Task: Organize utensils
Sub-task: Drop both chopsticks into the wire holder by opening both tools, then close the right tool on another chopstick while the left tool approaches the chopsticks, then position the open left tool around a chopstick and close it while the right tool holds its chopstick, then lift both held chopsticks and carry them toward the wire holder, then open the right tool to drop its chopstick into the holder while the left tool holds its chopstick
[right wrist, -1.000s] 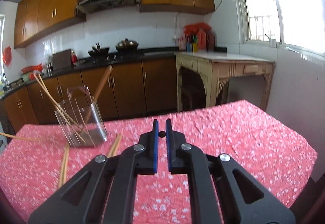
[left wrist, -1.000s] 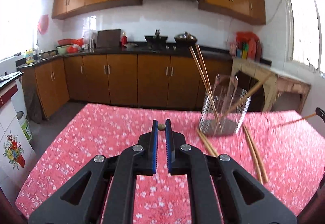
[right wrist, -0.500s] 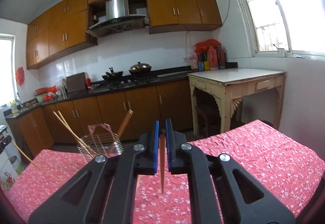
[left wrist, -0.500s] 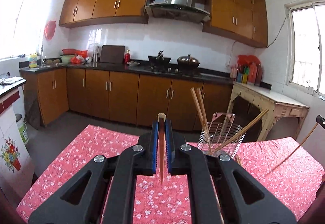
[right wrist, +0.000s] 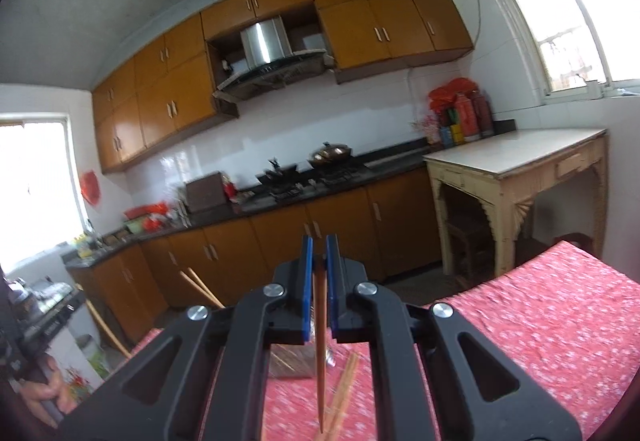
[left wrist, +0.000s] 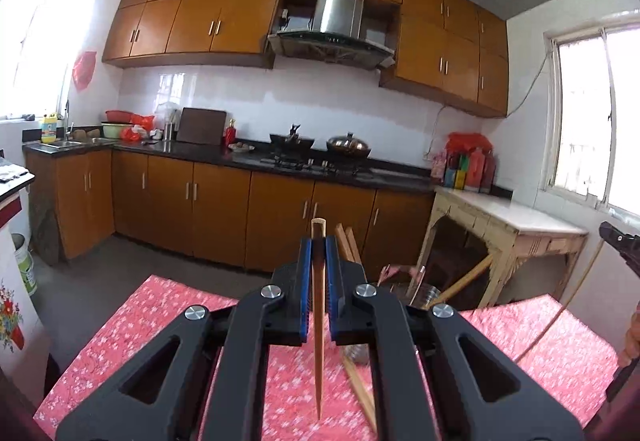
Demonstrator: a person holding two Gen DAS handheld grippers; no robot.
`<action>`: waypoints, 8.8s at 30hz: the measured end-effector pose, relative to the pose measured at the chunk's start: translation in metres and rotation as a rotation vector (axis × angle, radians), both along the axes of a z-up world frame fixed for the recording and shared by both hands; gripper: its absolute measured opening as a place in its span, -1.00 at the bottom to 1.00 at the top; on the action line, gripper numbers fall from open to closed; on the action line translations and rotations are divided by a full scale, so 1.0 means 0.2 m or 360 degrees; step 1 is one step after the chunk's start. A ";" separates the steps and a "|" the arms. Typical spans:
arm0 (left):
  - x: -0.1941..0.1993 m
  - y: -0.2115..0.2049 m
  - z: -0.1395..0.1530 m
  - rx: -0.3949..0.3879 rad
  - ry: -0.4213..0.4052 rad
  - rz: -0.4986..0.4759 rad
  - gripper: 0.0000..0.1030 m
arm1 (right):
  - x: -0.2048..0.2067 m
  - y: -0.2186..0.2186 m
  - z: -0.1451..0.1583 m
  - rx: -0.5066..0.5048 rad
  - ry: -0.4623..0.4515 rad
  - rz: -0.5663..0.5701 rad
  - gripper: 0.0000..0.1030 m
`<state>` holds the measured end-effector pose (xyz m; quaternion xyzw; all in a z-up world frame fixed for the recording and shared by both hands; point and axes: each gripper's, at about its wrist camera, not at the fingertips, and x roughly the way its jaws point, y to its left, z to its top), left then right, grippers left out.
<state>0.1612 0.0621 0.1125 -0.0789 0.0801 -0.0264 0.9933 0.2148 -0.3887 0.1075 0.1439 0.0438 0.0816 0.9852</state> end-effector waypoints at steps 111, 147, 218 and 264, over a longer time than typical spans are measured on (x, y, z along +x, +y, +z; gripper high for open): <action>0.34 -0.24 -1.14 0.0376 0.1160 0.0170 -0.60 | 0.37 -0.05 -1.35 -0.0131 0.1287 -0.0360 -0.85; 0.30 -0.02 -1.14 0.0598 0.1099 -0.0200 -0.20 | 0.39 -0.08 -1.35 -0.0252 0.1262 -0.0346 -0.85; -0.06 0.05 -0.31 0.0149 0.0068 -0.0067 -0.86 | 0.03 -0.09 -0.43 -0.0220 0.0215 -0.0344 -0.86; 0.08 0.19 -0.14 -0.0039 0.0061 -0.0051 -0.86 | 0.51 0.76 -0.81 -0.0555 0.0818 0.0640 -0.56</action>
